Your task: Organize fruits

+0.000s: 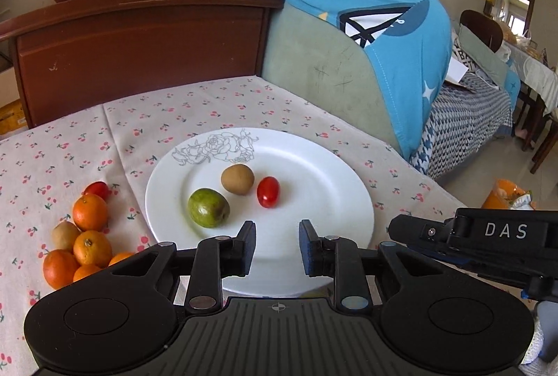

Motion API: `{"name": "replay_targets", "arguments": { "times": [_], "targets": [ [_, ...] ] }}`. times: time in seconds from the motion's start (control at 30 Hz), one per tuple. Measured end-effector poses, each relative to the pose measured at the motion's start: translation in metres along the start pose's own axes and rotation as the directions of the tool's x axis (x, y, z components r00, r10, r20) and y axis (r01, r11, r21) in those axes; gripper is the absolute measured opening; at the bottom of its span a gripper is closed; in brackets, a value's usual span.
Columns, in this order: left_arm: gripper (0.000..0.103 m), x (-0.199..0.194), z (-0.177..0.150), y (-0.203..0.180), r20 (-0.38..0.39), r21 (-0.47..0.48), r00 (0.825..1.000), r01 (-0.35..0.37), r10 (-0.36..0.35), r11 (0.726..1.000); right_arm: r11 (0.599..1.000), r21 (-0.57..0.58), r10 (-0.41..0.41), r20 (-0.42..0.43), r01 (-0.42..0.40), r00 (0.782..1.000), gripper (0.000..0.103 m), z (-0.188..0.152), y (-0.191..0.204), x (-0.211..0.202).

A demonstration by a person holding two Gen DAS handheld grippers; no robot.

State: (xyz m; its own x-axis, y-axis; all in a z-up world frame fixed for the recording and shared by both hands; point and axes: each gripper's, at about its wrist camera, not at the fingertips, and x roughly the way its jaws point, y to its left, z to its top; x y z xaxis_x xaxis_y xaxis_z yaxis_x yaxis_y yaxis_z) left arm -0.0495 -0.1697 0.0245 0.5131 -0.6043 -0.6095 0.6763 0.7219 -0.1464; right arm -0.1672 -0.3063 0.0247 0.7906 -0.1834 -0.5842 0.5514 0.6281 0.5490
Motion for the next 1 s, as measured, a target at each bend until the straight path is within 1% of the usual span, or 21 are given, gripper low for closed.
{"name": "replay_targets", "arguments": {
  "times": [0.13,0.2,0.23,0.27,0.37,0.47,0.5,0.53,0.6,0.7,0.73,0.8,0.83,0.9,1.0],
  "targets": [
    [0.026,-0.013,0.014,0.015,0.01,-0.015,1.0,-0.004,0.005,1.0,0.997,-0.075,0.008,-0.016,-0.009,1.0,0.024,0.001,0.01,-0.007],
    [0.027,-0.027,0.02,0.026,0.019,-0.013,1.0,0.002,-0.002,1.0,0.993,-0.106,0.046,-0.044,-0.05,0.998,0.027,-0.003,0.012,-0.014],
    [0.029,-0.032,0.02,0.031,0.013,-0.017,1.0,0.009,-0.008,1.0,0.99,-0.129,0.056,-0.065,-0.064,0.996,0.03,-0.008,0.014,-0.016],
    [0.03,-0.037,0.02,0.037,0.001,-0.026,1.0,0.012,-0.012,1.0,0.987,-0.149,0.049,-0.072,-0.059,0.996,0.031,-0.014,0.015,-0.017],
    [0.03,-0.043,0.016,0.049,-0.031,-0.08,0.999,-0.015,0.012,0.997,0.97,-0.23,0.046,-0.116,-0.072,0.992,0.031,-0.03,0.027,-0.018],
    [0.031,-0.052,0.015,0.058,-0.037,-0.139,0.999,-0.03,0.025,0.99,0.94,-0.33,0.044,-0.133,-0.087,0.99,0.031,-0.042,0.044,-0.015],
    [0.034,-0.055,0.016,0.06,-0.038,-0.14,0.999,-0.037,0.032,0.989,0.928,-0.361,0.04,-0.141,-0.089,0.989,0.031,-0.046,0.048,-0.013],
    [0.04,-0.057,0.017,0.063,-0.038,-0.135,0.998,-0.05,0.045,0.99,0.922,-0.378,0.033,-0.145,-0.086,0.989,0.033,-0.049,0.051,-0.011],
    [0.046,-0.061,0.021,0.07,-0.051,-0.123,0.996,-0.078,0.072,0.989,0.912,-0.404,0.012,-0.144,-0.07,0.99,0.035,-0.055,0.055,-0.008],
    [0.046,-0.068,0.026,0.084,-0.056,-0.102,0.994,-0.095,0.09,0.99,0.898,-0.435,-0.002,-0.14,-0.06,0.99,0.035,-0.062,0.06,-0.001],
    [0.049,-0.071,0.026,0.088,-0.052,-0.106,0.993,-0.109,0.104,0.988,0.891,-0.452,-0.014,-0.129,-0.046,0.992,0.036,-0.065,0.061,0.002],
    [0.05,-0.075,0.023,0.097,-0.034,-0.138,0.99,-0.137,0.134,0.981,0.872,-0.489,-0.049,-0.111,-0.011,0.993,0.035,-0.068,0.064,0.008],
    [0.05,-0.075,0.021,0.101,-0.036,-0.155,0.99,-0.138,0.134,0.978,0.867,-0.499,-0.052,-0.107,-0.008,0.993,0.032,-0.069,0.065,0.01],
    [0.05,-0.076,0.016,0.108,-0.045,-0.206,0.991,-0.131,0.124,0.97,0.864,-0.504,-0.044,-0.107,-0.016,0.993,0.032,-0.071,0.066,0.01],
    [0.05,-0.079,0.01,0.117,-0.053,-0.254,0.993,-0.119,0.109,0.96,0.863,-0.504,-0.031,-0.126,-0.037,0.992,0.031,-0.072,0.066,0.003]
  ]
}}
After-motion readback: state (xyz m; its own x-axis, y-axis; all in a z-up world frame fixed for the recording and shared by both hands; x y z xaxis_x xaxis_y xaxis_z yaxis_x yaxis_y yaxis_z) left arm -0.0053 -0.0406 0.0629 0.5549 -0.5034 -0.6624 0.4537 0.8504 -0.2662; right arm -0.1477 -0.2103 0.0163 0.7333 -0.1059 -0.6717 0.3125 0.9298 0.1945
